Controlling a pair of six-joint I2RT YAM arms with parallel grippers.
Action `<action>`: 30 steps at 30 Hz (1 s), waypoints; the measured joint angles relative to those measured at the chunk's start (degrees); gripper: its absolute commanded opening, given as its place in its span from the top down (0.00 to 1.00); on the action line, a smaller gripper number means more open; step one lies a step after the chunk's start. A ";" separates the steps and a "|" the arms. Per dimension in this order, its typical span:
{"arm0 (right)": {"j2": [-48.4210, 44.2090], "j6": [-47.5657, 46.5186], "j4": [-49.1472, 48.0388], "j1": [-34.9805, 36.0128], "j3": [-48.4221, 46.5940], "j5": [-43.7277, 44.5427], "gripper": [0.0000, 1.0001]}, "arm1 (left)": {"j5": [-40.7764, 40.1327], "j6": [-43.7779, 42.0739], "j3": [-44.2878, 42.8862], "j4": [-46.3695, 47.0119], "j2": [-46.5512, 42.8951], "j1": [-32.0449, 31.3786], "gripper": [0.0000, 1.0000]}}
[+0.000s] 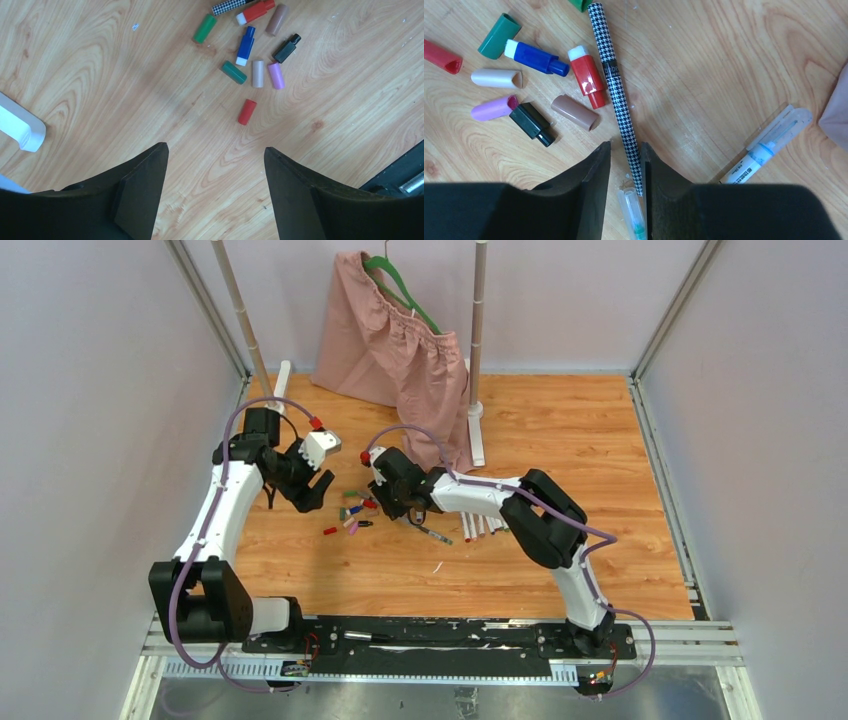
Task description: Open the pen caps
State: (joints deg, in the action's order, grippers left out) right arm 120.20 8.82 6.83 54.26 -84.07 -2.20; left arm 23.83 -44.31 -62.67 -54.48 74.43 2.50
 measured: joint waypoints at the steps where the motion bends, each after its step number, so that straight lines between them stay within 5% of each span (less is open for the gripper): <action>1: 0.09 -0.20 0.00 0.00 -0.09 -0.15 0.75 | 0.00 0.00 0.00 -0.11 0.00 0.00 0.24; 7: 0.63 -1.70 0.20 0.00 -0.92 -0.37 1.00 | 0.33 -0.07 0.00 -0.68 0.00 0.00 0.25; 19: -2.36 -2.93 4.24 -0.52 -1.46 -1.66 1.00 | 7.30 -11.58 2.95 -2.91 -2.21 -1.11 0.27; 30: -21.55 5.62 4.87 -4.76 5.44 -20.90 1.00 | 6.56 -44.11 6.60 -3.45 -22.56 -9.55 0.25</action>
State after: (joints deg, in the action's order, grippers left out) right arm 98.65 14.44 11.70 49.50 -78.63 -23.09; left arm 30.39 -88.42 -56.07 -57.93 51.88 -7.05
